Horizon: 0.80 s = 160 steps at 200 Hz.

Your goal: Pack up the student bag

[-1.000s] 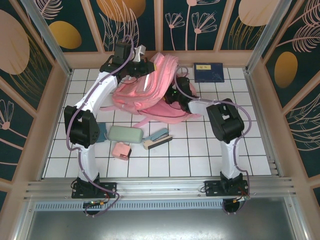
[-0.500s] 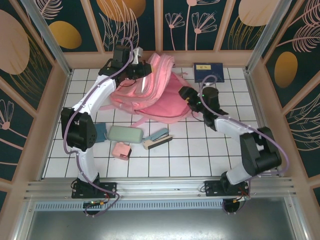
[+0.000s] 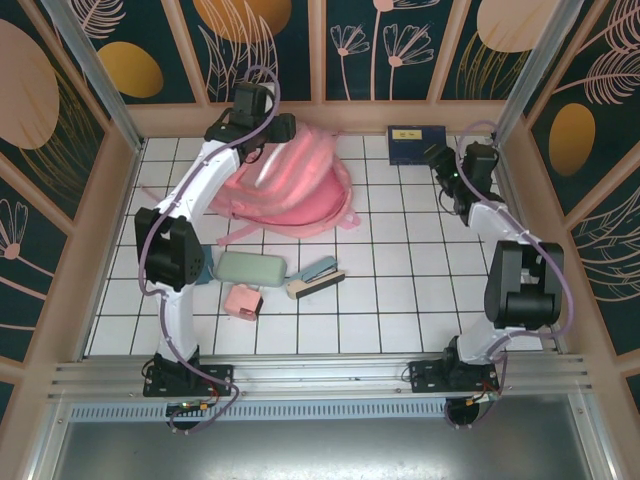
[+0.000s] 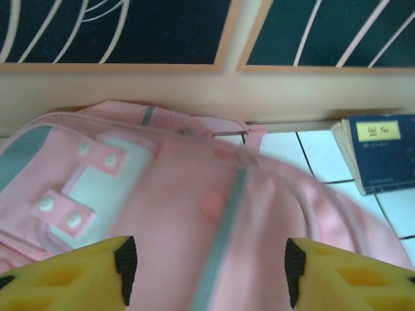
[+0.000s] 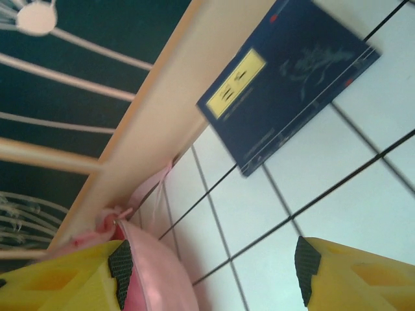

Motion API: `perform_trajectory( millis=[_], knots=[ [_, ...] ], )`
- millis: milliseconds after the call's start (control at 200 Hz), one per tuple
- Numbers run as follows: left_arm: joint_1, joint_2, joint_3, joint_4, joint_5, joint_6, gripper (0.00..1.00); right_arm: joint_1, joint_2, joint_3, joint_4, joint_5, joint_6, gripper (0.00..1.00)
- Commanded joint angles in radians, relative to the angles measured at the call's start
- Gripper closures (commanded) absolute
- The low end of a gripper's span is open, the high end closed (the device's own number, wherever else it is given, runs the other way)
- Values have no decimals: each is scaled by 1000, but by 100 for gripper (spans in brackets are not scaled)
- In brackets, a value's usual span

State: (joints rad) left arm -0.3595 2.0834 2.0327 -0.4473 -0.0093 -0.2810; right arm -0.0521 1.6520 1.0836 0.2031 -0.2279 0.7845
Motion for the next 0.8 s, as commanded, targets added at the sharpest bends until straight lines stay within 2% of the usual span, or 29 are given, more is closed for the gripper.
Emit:
perform_trajectory(
  millis=[0,175,330,445,520,616,796],
  knots=[
    [-34,21,74,-8,-12,31,26,-50,112,129,-67,-8,-44,32],
    [-49,80,83,173,193,-114,24,-114,363,416,-169,-112,-76,32],
    [-75,158,9,437,325,-347,24,-152,607,738,-322,-179,-139,30],
    [-83,206,-28,594,422,-494,23,-180,749,914,-362,-238,-141,27],
    [-88,222,-24,623,453,-510,23,-194,843,1037,-391,-275,-128,25],
    [-87,213,-33,622,511,-458,24,-197,944,1179,-408,-302,-107,23],
    [-88,155,-109,576,523,-375,24,-210,1104,1382,-397,-343,-16,23]
  ],
)
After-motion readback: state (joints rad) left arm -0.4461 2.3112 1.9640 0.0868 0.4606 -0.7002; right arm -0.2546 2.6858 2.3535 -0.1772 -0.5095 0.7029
